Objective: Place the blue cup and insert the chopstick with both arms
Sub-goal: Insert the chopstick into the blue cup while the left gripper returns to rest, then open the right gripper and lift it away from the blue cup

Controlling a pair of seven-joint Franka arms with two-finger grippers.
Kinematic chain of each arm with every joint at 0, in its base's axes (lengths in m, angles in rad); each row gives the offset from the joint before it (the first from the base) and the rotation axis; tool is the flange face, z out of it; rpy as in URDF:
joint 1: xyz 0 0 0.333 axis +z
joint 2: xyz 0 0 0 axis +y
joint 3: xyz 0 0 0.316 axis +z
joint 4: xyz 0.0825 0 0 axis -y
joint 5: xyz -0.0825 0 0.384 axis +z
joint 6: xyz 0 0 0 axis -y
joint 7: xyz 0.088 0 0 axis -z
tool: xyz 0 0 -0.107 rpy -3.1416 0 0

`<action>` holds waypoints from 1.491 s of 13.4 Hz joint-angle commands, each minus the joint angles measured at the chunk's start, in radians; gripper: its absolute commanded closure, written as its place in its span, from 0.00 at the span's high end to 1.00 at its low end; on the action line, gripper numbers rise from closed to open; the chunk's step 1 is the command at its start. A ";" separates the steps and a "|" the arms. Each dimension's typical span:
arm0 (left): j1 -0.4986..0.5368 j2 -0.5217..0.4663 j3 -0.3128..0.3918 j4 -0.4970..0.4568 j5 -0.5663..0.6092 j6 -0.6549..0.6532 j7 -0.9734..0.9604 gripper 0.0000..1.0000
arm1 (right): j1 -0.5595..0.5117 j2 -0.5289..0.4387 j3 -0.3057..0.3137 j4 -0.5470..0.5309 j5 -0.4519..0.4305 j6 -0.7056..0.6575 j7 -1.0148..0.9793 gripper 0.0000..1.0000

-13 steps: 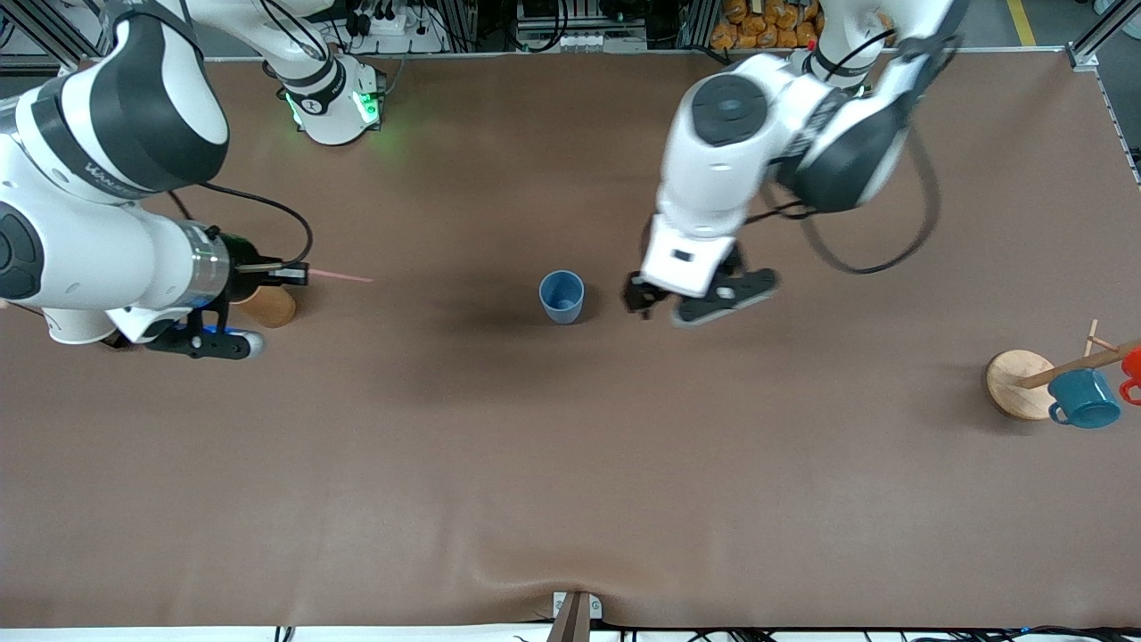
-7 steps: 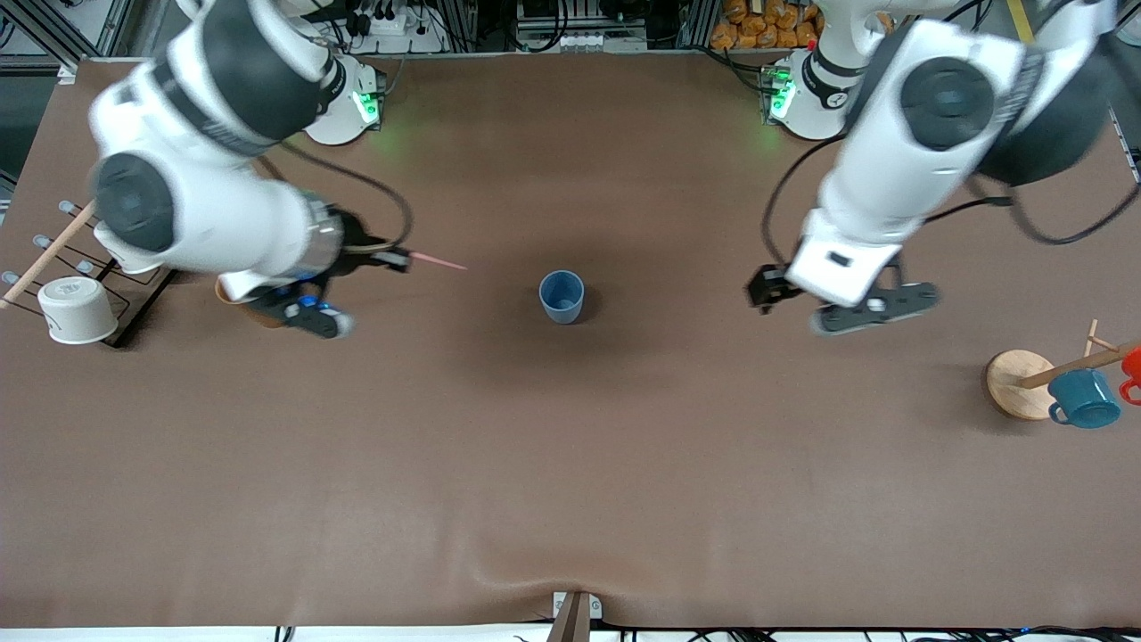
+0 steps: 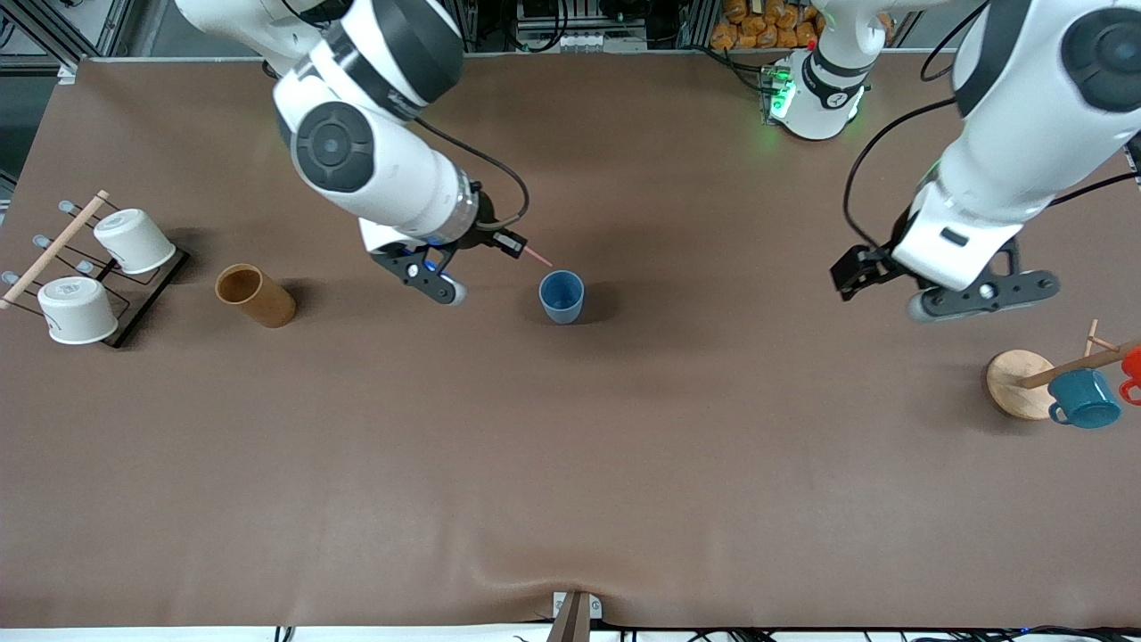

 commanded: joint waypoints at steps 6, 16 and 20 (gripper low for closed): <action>0.085 -0.052 -0.004 -0.008 -0.028 -0.039 0.217 1.00 | 0.036 0.022 -0.003 -0.015 -0.053 0.090 0.073 0.00; 0.148 -0.113 -0.007 -0.016 -0.120 -0.085 0.238 1.00 | 0.084 0.081 -0.003 -0.039 -0.088 0.138 0.137 1.00; 0.140 -0.139 0.039 -0.022 -0.120 -0.125 0.289 1.00 | 0.058 0.073 -0.003 -0.024 -0.080 0.126 0.133 1.00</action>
